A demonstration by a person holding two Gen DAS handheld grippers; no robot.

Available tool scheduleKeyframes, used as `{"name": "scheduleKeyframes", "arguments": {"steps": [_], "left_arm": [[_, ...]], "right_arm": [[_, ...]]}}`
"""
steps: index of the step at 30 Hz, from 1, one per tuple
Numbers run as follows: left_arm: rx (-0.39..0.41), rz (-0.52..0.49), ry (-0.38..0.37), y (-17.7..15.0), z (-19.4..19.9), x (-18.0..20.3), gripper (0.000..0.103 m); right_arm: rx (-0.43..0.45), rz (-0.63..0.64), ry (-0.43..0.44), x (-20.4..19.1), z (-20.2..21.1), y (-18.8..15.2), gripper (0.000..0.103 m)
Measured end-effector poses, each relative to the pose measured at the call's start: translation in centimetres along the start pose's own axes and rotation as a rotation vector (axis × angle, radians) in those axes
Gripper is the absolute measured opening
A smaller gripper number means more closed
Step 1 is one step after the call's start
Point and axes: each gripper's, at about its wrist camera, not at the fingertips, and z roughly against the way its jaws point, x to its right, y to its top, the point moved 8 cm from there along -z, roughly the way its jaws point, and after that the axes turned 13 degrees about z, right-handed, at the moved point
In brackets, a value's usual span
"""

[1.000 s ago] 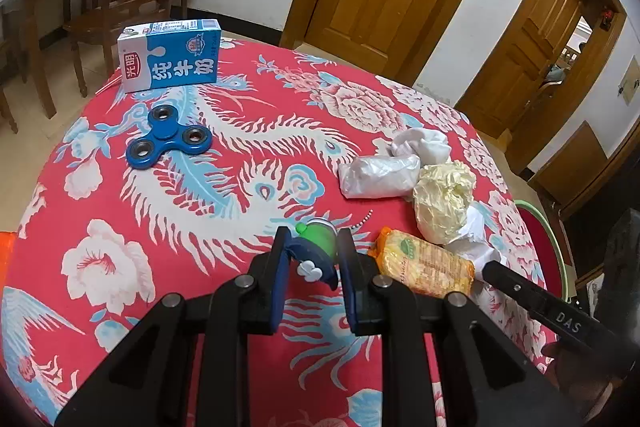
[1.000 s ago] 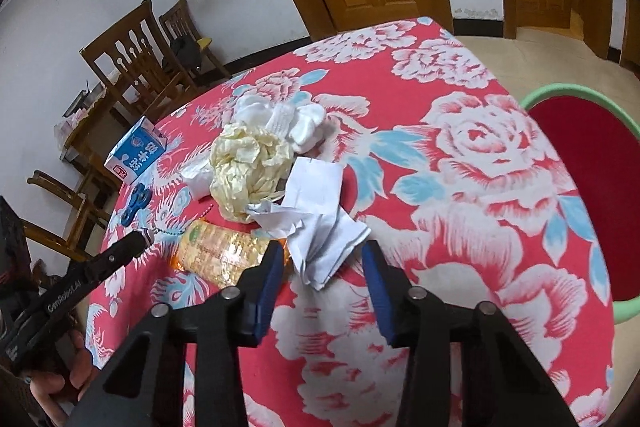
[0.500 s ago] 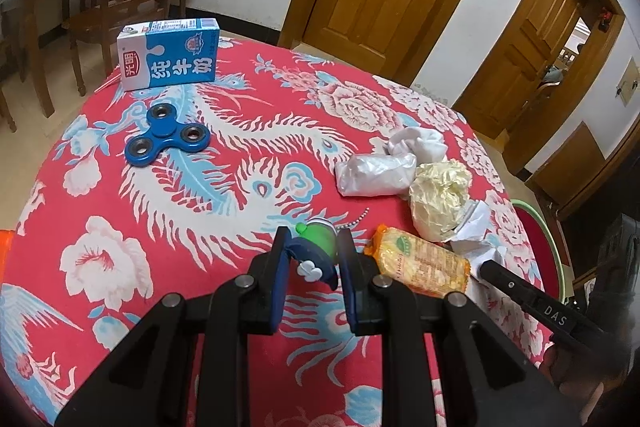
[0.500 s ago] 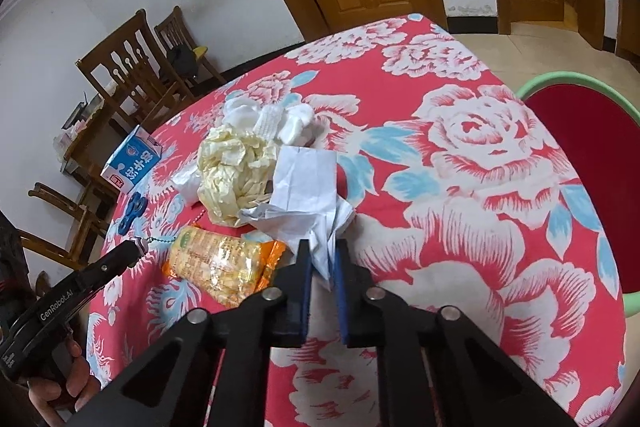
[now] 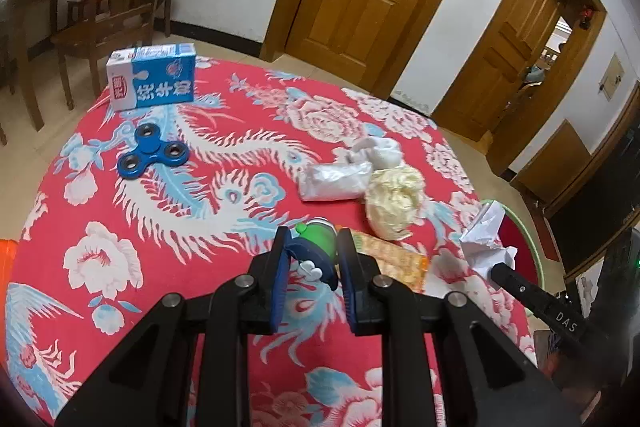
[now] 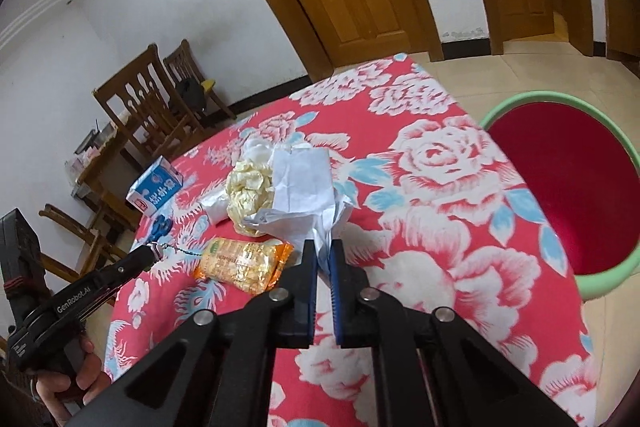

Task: Collect trash
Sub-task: 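Carry the tissue and green toy over the red bucket with both grippers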

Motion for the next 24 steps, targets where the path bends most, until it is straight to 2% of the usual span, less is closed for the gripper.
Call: {"name": "scheduleKeyframes", "arguments": {"steps": [11, 24], "left_arm": [[-0.002, -0.068, -0.066, -1.1, 2.4, 3.8, 0.023], [-0.060, -0.164, -0.161, -2.5, 1.9, 10.5, 0.023]], "right_arm": [[0.082, -0.051, -0.025, 2.1, 4.7, -0.5, 0.007], [0.150, -0.134, -0.092, 6.9, 8.4, -0.8, 0.008]]}}
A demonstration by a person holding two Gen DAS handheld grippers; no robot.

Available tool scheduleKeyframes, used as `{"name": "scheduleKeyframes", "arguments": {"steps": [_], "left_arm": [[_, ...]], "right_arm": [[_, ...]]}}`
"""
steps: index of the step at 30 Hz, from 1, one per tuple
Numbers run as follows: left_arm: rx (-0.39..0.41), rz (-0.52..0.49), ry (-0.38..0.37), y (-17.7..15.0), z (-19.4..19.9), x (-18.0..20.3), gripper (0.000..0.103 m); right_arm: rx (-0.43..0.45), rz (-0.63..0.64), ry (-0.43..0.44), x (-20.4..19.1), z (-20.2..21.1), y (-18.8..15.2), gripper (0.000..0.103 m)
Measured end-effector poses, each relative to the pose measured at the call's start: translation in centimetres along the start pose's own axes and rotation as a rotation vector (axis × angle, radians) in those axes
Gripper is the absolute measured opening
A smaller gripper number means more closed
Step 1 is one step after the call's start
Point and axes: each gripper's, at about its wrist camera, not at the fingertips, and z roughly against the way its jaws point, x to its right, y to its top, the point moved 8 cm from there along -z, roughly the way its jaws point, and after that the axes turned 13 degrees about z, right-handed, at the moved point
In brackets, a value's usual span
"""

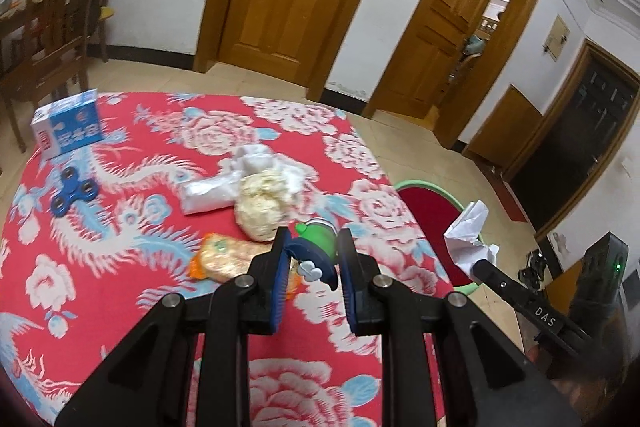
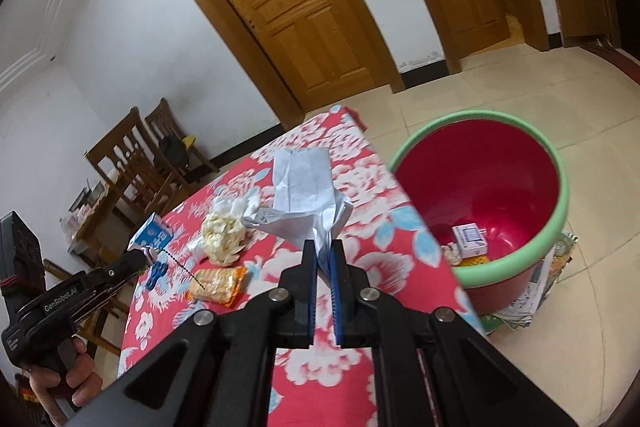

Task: Collect trash
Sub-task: 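Carry the tissue and green toy over the red bucket with both grippers, then open both grippers over the red bucket, dropping tissue and toy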

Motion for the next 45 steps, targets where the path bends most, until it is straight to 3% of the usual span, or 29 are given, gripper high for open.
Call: {"name": "scheduleKeyframes", "arguments": {"steps": [22, 40, 45], "left_arm": [[-0.103, -0.142, -0.081, -0.7, -7.6, 9.4, 0.023], [-0.193, -0.215, -0.112, -2.5, -13.8, 14.0, 0.022], [-0.211, -0.233, -0.117, -3.1, -15.1, 15.1, 0.023]], "right_arm": [[-0.012, -0.159, -0.153, 11.3, -0.3, 0.0, 0.008], [-0.052, -0.219, -0.213, 16.4, -2.2, 0.0, 0.010], [-0.048, -0.215, -0.215, 16.9, -2.1, 0.1, 0.021]]}}
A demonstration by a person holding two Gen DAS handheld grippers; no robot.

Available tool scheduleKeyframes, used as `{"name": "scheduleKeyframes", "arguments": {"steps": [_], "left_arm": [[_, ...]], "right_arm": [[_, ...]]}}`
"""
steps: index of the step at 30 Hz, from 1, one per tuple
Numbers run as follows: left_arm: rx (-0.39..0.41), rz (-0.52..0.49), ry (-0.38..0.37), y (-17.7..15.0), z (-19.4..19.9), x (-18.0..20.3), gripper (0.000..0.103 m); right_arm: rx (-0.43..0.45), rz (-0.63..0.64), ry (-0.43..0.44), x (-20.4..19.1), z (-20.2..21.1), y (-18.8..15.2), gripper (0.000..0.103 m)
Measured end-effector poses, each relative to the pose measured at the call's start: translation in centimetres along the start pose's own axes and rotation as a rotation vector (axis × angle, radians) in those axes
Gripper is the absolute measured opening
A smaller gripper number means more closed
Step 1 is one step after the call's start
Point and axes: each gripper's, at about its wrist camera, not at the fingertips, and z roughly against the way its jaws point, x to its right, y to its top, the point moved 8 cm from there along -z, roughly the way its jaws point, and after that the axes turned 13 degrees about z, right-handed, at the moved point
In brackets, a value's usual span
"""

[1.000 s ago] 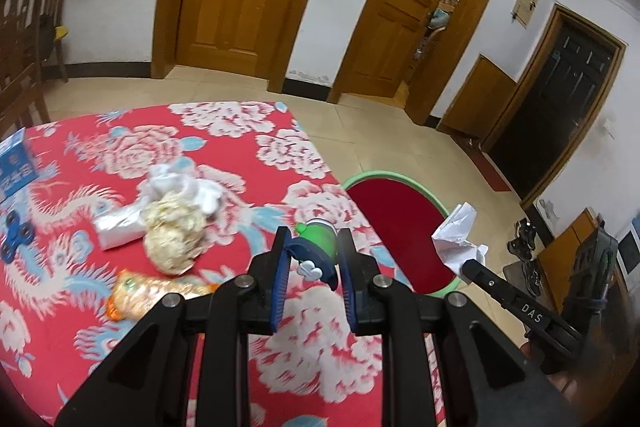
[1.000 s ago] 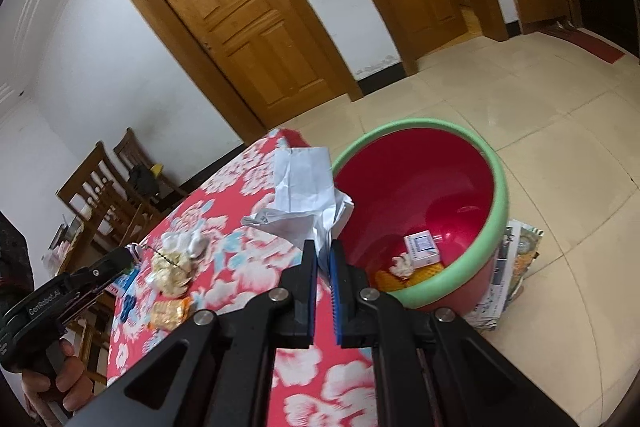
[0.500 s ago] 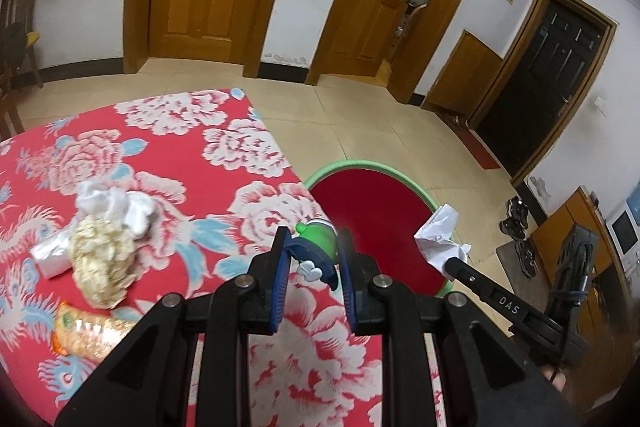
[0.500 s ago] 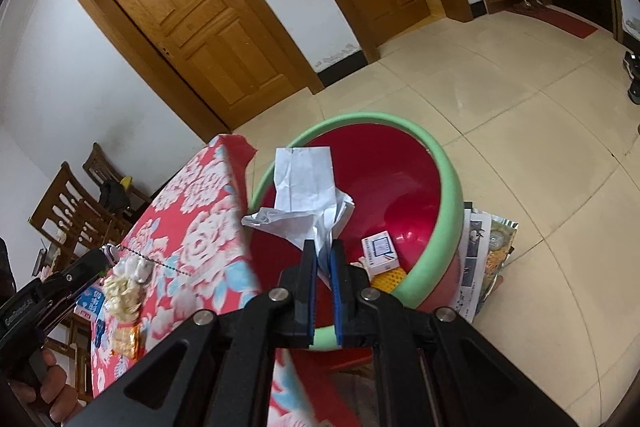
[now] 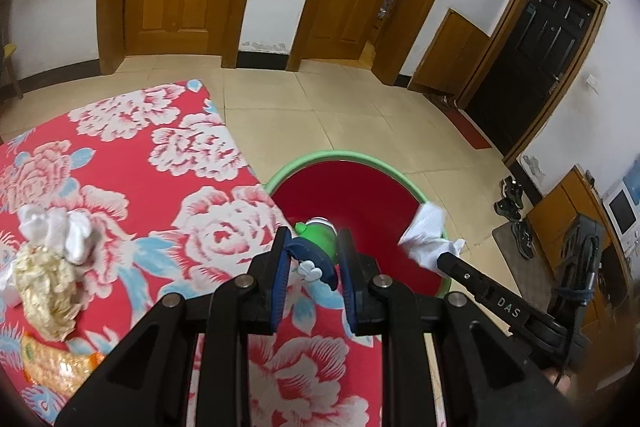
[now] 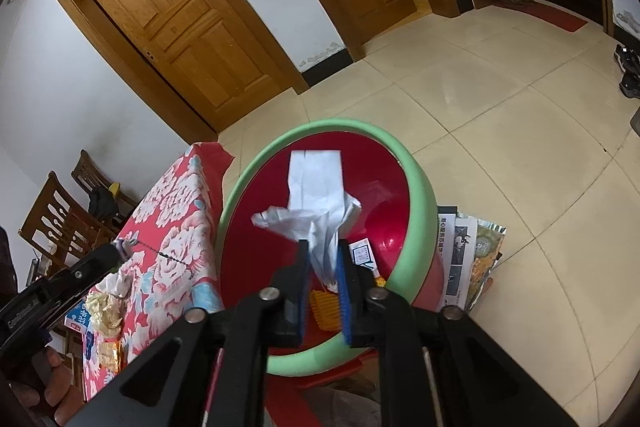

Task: Collect trash
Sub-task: 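Open both grippers over the red bucket, dropping tissue and toy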

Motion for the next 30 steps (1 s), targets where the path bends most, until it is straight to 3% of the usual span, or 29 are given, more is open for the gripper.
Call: {"name": "scheduleKeyframes", "arguments": {"steps": [17, 23, 30], "left_arm": [[-0.052, -0.082, -0.036, 0.2, -4.6, 3.4, 0.023], [-0.054, -0.102, -0.011, 0.0, -4.7, 3.7, 0.032], [-0.049, -0.076, 0.013, -0.7, -2.8, 2.5, 0.032]], "right_arm": [[0.038, -0.014, -0.002, 1.2, 1.9, 0.2, 0.028], [0.037, -0.016, 0.001, 1.2, 2.0, 0.1, 0.028], [0.043, -0.005, 0.018, 0.3, 2.9, -0.2, 0.046]]}}
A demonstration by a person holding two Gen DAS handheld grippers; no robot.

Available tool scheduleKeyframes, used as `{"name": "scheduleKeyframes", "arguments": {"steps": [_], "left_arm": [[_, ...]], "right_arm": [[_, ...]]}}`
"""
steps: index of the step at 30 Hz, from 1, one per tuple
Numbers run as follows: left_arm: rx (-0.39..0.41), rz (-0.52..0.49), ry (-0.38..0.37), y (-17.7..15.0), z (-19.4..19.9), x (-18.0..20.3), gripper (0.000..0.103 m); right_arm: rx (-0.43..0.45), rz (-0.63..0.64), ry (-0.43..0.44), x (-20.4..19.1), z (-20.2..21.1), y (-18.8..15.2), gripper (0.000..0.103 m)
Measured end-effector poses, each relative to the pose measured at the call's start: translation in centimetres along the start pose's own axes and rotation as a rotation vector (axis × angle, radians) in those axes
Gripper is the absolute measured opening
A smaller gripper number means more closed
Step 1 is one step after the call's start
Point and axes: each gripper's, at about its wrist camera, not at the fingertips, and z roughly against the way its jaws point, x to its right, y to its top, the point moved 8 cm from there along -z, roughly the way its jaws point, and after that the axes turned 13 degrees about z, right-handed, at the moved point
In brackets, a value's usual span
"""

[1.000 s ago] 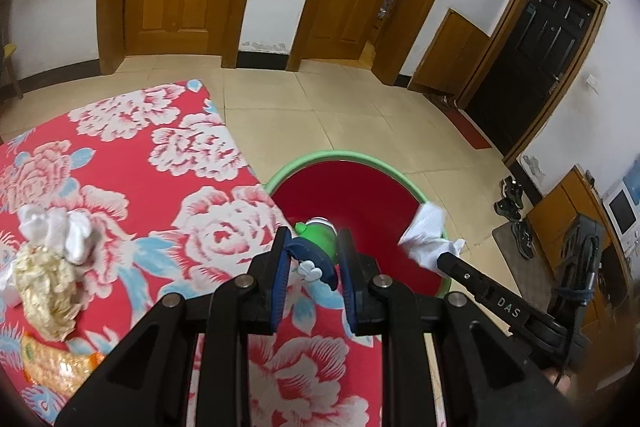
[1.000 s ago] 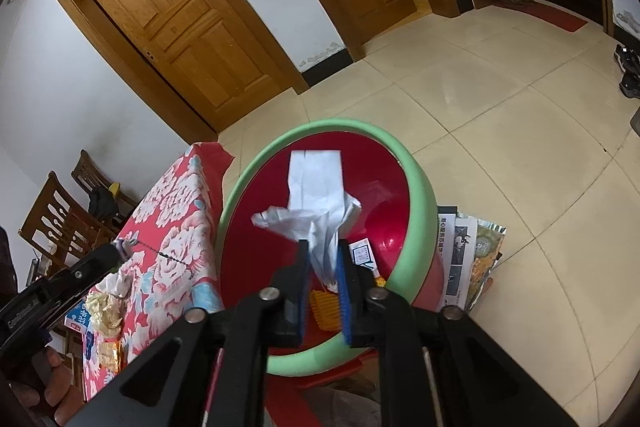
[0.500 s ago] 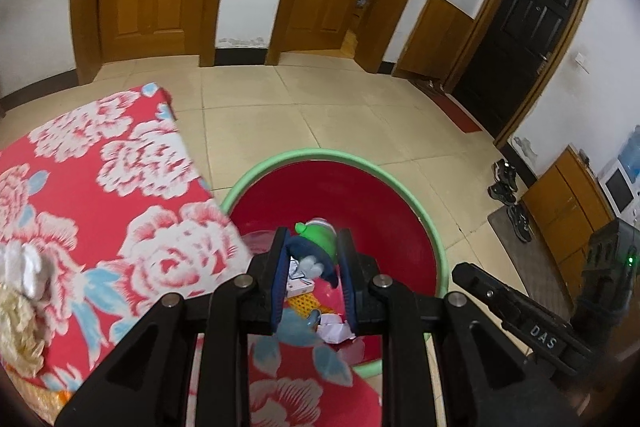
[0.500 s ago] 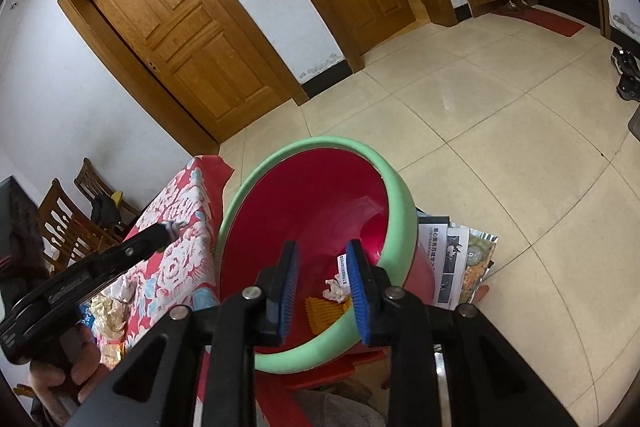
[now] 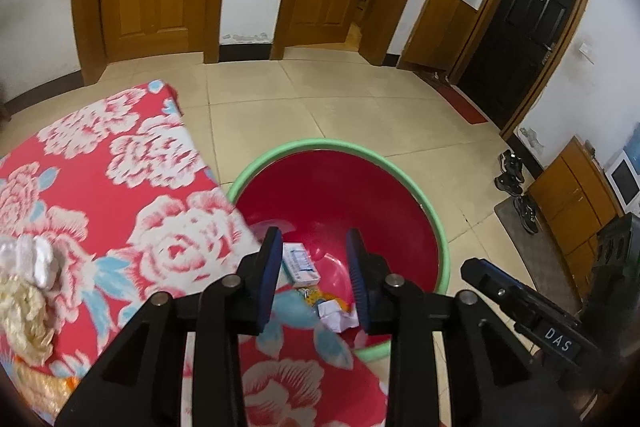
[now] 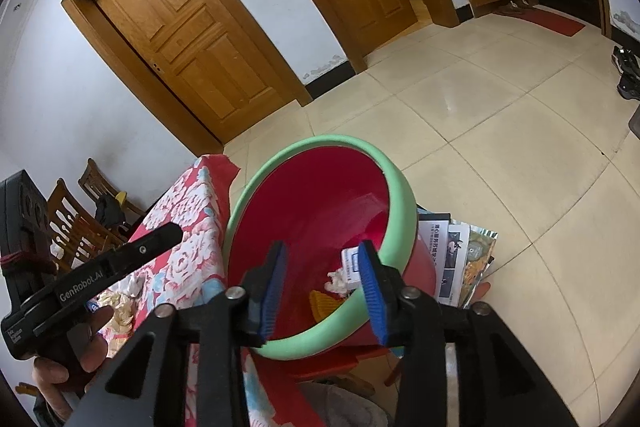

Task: Collect trash
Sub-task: 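Open both grippers over the red bucket, dropping tissue and toy, then move the left gripper to the crumpled yellow paper and grasp it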

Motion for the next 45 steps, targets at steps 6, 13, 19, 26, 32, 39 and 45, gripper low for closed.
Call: {"name": "scheduleKeyframes", "arguments": {"steps": [6, 13, 19, 26, 32, 39, 45], "left_arm": [[0.031, 0.034, 0.027, -0.4, 2.6, -2.1, 0.032], [0.067, 0.083, 0.094, -0.6, 5.6, -5.9, 0.032], [0.099, 0.141, 0.147, -0.8, 7.8, -9.6, 0.032], [0.143, 0.196, 0.240, -0.8, 10.3, -14.4, 0.032], [0.142, 0.260, 0.303, -1.2, 10.5, -18.5, 0.032], [0.123, 0.279, 0.360, -1.7, 9.4, -20.9, 0.041], [0.128, 0.276, 0.401, -1.9, 8.6, -22.0, 0.045]], "right_arm": [[0.000, 0.026, 0.017, -1.5, 0.9, -0.3, 0.058], [-0.008, 0.057, 0.035, -3.6, 1.4, -0.7, 0.068], [-0.017, 0.079, 0.047, -5.0, 1.6, -1.1, 0.071], [-0.030, 0.097, 0.055, -6.4, 1.4, -1.4, 0.072], [-0.043, 0.112, 0.056, -7.2, 1.0, -1.8, 0.073], [-0.062, 0.124, 0.049, -7.9, 0.4, -1.9, 0.074], [-0.075, 0.129, 0.046, -8.2, -0.1, -2.1, 0.074]]}}
